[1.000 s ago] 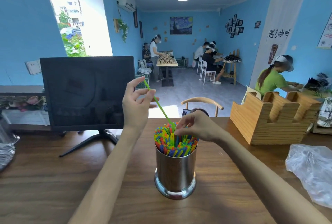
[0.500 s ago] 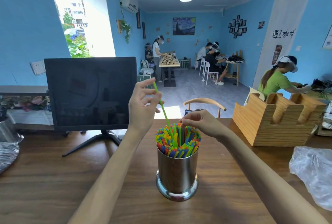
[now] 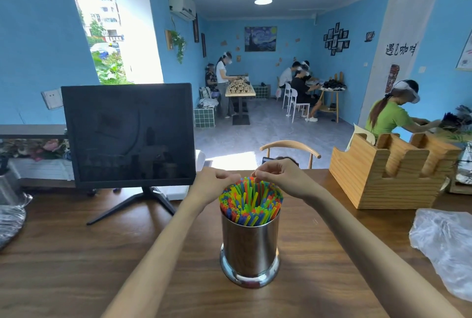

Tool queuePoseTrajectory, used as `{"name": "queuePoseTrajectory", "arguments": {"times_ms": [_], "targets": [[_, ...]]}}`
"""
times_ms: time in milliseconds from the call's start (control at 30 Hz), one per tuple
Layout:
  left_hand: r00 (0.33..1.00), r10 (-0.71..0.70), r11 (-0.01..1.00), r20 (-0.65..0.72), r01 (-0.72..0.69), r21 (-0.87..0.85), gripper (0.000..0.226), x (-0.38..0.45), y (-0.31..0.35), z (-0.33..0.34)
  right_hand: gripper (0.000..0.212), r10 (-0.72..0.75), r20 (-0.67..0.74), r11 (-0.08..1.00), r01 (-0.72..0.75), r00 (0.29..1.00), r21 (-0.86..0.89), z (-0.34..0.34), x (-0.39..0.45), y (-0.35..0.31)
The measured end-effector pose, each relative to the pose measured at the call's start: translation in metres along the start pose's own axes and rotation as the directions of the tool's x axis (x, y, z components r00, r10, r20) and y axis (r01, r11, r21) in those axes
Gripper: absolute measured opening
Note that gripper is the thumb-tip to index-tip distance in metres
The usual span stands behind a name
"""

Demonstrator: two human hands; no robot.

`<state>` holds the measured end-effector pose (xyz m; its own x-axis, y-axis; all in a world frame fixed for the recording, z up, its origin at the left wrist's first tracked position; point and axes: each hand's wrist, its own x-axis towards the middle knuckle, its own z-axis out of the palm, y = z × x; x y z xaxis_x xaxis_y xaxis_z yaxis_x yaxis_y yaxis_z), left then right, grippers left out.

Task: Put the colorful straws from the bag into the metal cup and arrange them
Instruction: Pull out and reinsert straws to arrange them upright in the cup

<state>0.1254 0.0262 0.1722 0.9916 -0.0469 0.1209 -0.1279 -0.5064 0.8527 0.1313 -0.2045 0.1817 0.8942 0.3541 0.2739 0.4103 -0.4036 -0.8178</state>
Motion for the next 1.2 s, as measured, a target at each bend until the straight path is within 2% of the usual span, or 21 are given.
{"name": "queuePoseTrajectory", "arguments": {"times_ms": [167,267,367,500,600,700,767,833,967,1133,1200], "targets": [[1.0,0.022,1.0,-0.017,-0.022,0.009,0.014,-0.001,0.007,-0.004,0.014,0.014,-0.001,1.0,-0.014,1.0,-0.01,0.0,-0.003,-0.003],[0.981,0.11,0.994,-0.159,-0.111,0.002,0.021,-0.004,0.019,-0.011,0.014,0.004,-0.051,1.0,-0.005,0.999,-0.016,0.0,-0.004,-0.006],[0.934,0.241,0.966,-0.264,-0.257,-0.026,0.021,-0.01,0.04,-0.02,0.014,-0.044,-0.113,0.998,0.037,0.993,-0.058,0.003,-0.003,-0.013],[0.876,0.419,0.907,-0.239,-0.417,0.061,0.014,-0.02,0.074,-0.023,0.034,-0.11,-0.001,0.994,0.11,0.994,0.004,0.012,-0.002,-0.03],[0.802,0.511,0.853,-0.31,-0.518,0.065,0.01,-0.029,0.093,-0.022,0.031,-0.177,0.022,0.984,0.177,0.984,0.013,0.02,-0.003,-0.041],[0.698,0.541,0.791,-0.469,-0.612,0.001,0.011,-0.036,0.103,-0.03,0.023,-0.21,-0.031,0.968,0.213,0.977,0.133,0.018,-0.003,-0.049],[0.676,0.474,0.758,-0.564,-0.639,-0.128,0.012,-0.037,0.102,-0.04,0.022,-0.178,-0.064,0.952,0.189,0.982,0.242,0.007,-0.006,-0.052],[0.686,0.385,0.74,-0.617,-0.629,-0.238,0.015,-0.035,0.095,-0.049,0.025,-0.129,-0.097,0.912,0.156,0.987,0.379,-0.006,-0.011,-0.053],[0.76,0.274,0.772,-0.59,-0.54,-0.336,0.017,-0.03,0.07,-0.043,0.019,-0.016,-0.17,0.744,0.125,0.985,0.657,-0.023,-0.012,-0.056],[0.824,0.16,0.799,-0.543,-0.431,-0.418,0.016,-0.031,0.049,-0.015,0.025,0.053,-0.219,0.615,0.14,0.974,0.776,-0.031,-0.006,-0.06],[0.857,0.166,0.852,-0.487,-0.373,-0.368,0.015,-0.034,0.04,-0.006,0.031,0.047,-0.265,0.62,0.18,0.963,0.763,-0.033,-0.003,-0.061]]}}
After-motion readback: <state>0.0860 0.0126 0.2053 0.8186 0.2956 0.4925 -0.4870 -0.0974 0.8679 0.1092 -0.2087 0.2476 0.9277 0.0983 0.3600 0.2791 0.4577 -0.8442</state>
